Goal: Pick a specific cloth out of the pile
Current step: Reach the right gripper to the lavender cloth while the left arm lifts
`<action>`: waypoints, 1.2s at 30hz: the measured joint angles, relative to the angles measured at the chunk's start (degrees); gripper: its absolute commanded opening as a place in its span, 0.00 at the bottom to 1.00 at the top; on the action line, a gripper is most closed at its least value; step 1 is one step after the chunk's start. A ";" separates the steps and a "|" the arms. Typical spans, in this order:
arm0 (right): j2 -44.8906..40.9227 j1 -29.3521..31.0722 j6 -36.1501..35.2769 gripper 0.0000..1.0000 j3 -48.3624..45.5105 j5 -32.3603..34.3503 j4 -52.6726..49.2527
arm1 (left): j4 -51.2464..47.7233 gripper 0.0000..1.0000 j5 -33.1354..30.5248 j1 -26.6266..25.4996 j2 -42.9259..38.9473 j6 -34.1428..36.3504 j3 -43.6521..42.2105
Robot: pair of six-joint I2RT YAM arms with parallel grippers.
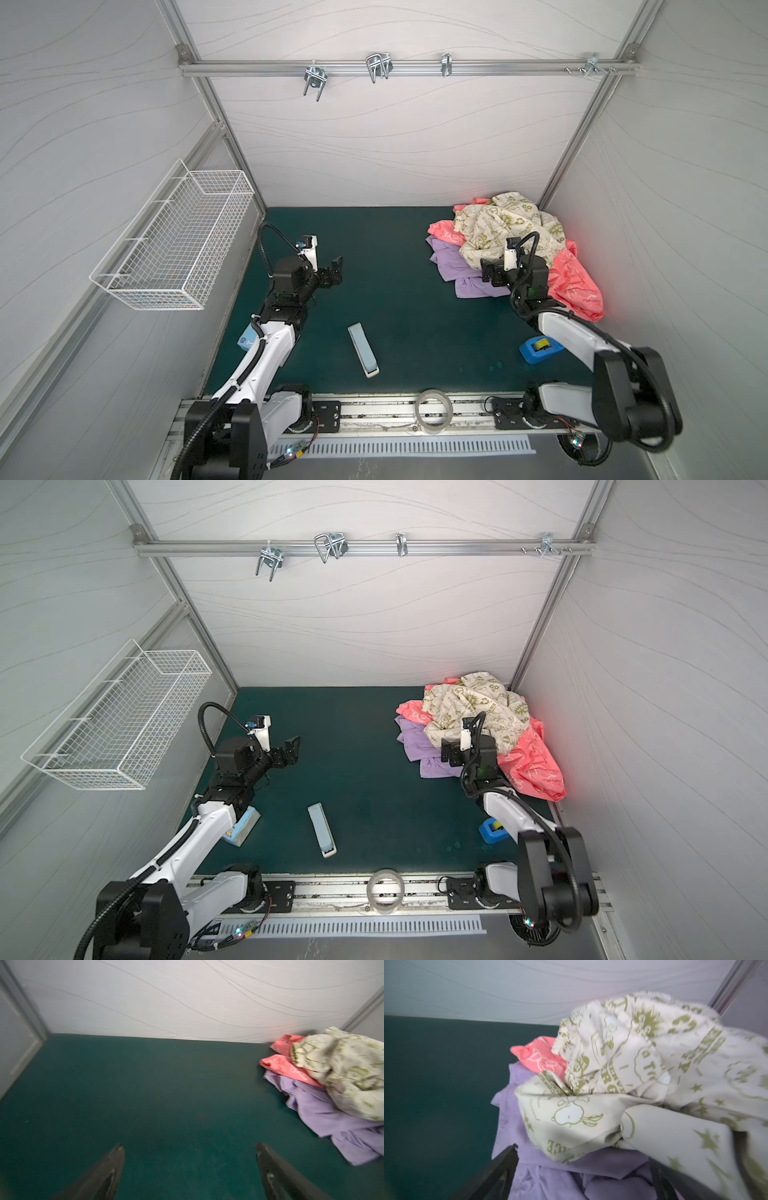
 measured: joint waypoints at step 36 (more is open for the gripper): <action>51.74 19.47 3.58 0.91 66.38 3.98 -62.14 | -15.74 0.99 52.65 -4.92 -2.99 8.22 3.26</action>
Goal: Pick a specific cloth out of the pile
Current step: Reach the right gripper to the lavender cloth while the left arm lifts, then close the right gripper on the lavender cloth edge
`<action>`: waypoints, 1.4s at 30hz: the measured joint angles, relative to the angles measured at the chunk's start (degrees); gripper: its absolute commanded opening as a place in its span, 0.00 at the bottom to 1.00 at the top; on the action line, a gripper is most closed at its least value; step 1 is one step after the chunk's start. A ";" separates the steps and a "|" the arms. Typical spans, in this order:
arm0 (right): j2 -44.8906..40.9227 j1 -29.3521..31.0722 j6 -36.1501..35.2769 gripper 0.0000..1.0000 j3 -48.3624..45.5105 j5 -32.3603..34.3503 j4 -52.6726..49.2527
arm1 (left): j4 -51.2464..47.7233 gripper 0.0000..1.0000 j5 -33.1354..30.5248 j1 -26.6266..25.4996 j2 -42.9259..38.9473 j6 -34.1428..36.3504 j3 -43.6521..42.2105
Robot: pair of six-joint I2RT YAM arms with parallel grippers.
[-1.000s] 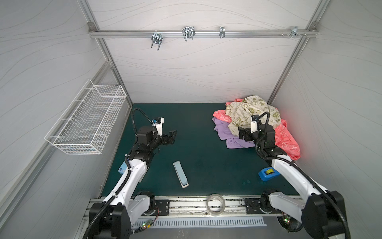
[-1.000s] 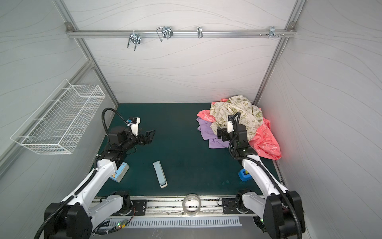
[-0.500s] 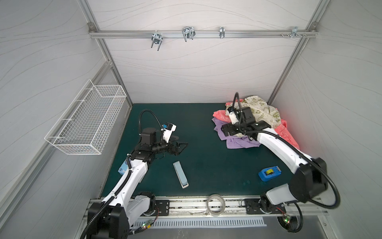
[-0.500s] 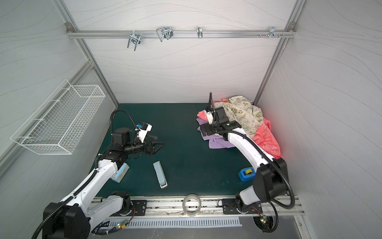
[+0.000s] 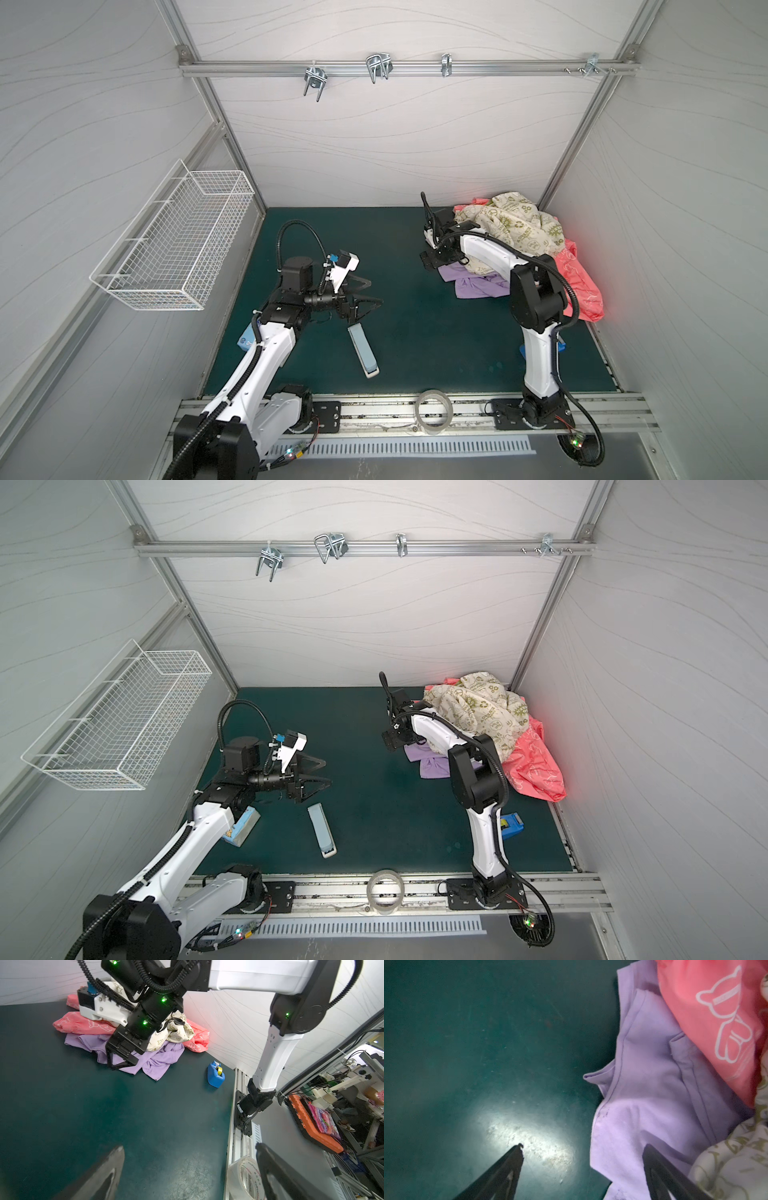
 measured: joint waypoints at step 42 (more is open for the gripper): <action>14.71 -5.75 1.84 0.05 12.90 -0.50 -1.27 | -1.57 0.99 1.90 -1.36 -0.22 2.36 0.00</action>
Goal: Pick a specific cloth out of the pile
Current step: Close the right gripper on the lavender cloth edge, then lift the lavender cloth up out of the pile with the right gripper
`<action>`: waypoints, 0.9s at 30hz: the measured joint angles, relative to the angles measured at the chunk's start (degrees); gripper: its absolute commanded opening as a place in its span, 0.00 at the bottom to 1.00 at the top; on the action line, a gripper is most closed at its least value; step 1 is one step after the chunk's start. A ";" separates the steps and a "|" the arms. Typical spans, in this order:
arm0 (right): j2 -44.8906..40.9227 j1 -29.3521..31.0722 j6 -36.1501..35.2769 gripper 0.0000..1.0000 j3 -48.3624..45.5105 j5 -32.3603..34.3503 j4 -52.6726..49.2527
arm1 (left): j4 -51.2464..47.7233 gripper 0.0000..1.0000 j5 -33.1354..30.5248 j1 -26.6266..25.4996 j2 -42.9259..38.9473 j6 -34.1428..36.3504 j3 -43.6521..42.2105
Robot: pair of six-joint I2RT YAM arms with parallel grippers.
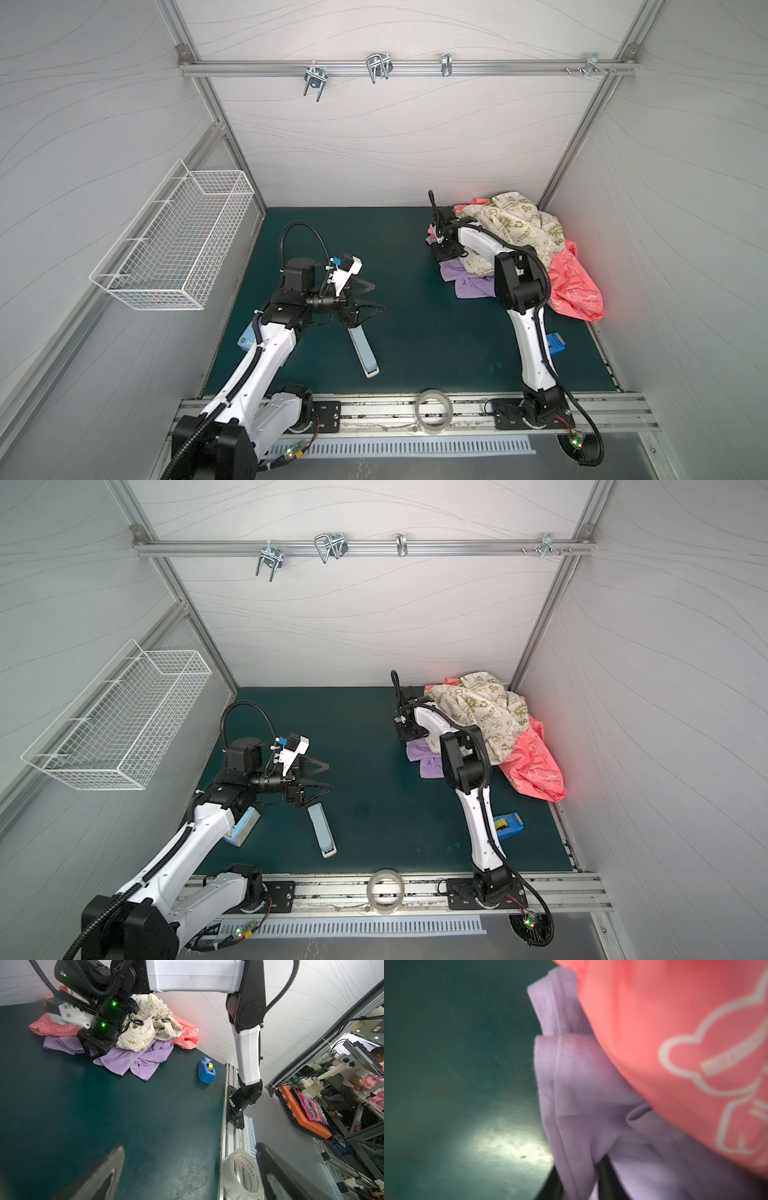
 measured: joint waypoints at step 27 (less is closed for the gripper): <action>-29.18 -1.22 -0.04 0.00 0.63 1.18 -1.70 | -0.07 0.99 -0.11 -2.01 -4.31 0.57 0.00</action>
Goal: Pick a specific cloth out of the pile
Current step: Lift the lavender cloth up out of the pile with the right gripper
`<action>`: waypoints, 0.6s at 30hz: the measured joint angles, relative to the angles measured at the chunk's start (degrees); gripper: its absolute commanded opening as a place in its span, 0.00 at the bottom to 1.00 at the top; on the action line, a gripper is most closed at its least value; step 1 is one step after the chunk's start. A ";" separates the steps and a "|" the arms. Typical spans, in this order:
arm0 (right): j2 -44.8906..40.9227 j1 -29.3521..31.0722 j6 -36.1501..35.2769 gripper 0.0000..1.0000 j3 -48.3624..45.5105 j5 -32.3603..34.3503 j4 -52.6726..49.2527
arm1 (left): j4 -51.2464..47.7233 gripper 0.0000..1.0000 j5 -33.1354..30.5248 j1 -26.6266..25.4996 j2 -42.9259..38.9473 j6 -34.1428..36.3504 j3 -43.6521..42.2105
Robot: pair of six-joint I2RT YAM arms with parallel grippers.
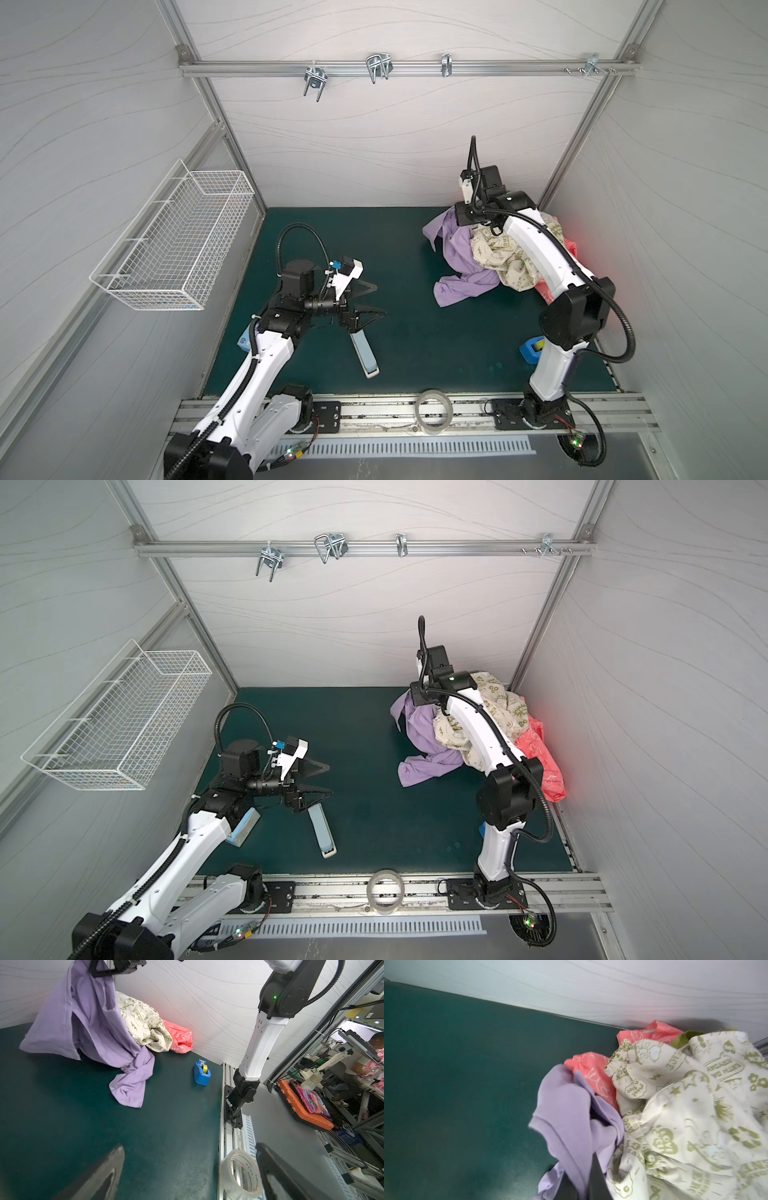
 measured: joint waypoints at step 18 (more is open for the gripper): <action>-4.15 0.63 4.22 0.00 9.60 -17.29 6.36 | -0.33 0.99 -2.71 -0.98 -2.82 0.46 0.00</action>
